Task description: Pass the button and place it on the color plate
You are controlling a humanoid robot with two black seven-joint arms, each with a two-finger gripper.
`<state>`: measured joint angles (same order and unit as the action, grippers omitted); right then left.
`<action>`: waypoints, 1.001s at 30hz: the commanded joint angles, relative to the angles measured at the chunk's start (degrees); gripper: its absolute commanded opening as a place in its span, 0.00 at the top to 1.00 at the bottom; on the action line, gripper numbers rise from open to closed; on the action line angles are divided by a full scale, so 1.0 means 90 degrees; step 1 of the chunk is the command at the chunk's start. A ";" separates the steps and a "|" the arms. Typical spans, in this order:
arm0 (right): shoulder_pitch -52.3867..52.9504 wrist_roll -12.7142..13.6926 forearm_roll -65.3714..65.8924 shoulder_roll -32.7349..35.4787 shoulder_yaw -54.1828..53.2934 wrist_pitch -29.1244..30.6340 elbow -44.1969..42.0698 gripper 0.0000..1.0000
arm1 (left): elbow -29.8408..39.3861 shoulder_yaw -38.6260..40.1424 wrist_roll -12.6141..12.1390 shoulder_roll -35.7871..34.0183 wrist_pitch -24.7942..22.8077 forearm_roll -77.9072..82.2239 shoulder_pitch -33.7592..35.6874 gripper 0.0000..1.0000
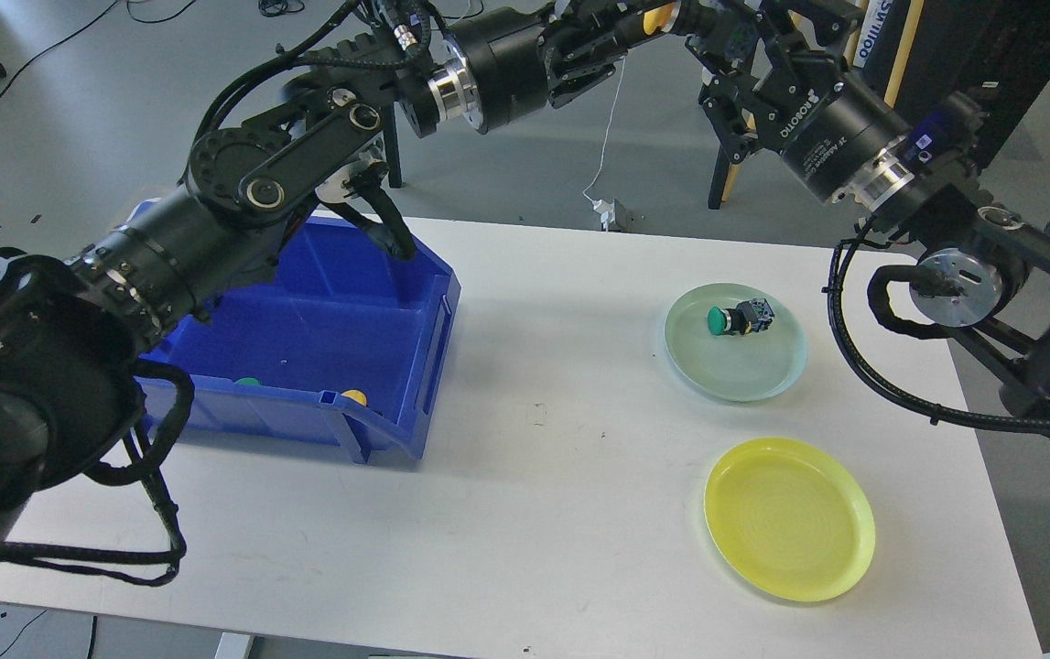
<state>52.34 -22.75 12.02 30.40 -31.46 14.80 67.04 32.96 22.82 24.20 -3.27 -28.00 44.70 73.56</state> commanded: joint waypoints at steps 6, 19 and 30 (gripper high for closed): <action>0.0035 -0.0002 0.0002 0.0001 0.0000 0.0005 0.0002 0.75 | -0.0001 -0.0016 -0.0013 -0.0028 0.0000 0.0014 -0.0010 0.67; 0.0054 -0.0002 0.0002 0.0011 0.0000 0.0005 0.0021 0.75 | 0.0009 0.0023 -0.0179 0.0002 0.0000 0.0004 0.0000 0.02; 0.0015 0.0027 0.0032 0.0147 0.0087 0.0005 0.0031 0.75 | 0.0009 0.0013 -0.0169 -0.0066 0.0000 0.0014 0.0000 0.02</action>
<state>52.79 -22.75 12.04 31.05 -31.31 14.85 67.29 33.05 23.03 22.63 -3.39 -28.00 44.73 73.56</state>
